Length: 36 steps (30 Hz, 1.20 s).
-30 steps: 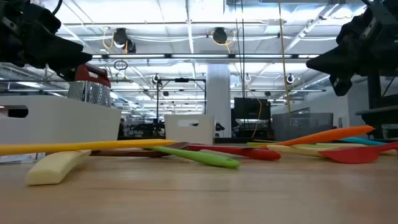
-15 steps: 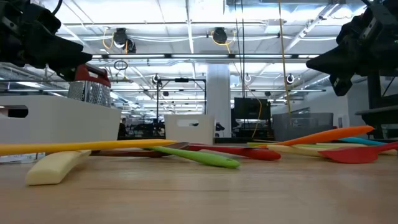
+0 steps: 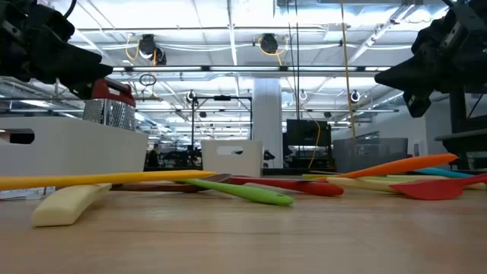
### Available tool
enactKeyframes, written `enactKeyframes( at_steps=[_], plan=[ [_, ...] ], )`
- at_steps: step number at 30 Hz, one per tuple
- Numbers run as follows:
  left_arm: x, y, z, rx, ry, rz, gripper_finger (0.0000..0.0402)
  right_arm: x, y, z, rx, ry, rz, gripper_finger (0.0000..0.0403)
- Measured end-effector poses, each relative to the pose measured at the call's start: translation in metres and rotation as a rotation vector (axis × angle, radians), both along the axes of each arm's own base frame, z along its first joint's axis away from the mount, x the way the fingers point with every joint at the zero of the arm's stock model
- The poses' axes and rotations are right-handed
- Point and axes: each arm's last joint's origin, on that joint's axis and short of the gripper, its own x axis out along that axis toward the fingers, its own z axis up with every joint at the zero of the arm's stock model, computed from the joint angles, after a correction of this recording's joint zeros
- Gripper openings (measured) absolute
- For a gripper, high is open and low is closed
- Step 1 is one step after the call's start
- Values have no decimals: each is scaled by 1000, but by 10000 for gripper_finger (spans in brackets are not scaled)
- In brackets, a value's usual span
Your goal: Pick & Place Kitchen Items
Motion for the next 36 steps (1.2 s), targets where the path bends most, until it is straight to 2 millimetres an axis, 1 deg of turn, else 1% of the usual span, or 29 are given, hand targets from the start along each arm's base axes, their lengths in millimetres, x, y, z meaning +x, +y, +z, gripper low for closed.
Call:
enactKeyframes(
  at_steps=[26, 33, 36],
  plan=[
    [0, 0, 0, 0, 0, 0, 150, 0, 0, 0, -2, -3, -1, 4],
    [0, 0, 0, 0, 0, 0, 150, 0, -1, 5, -134, -29, -24, 4],
    [0, 0, 0, 0, 0, 0, 150, 0, -1, 5, -149, -25, -24, 4]
  ],
)
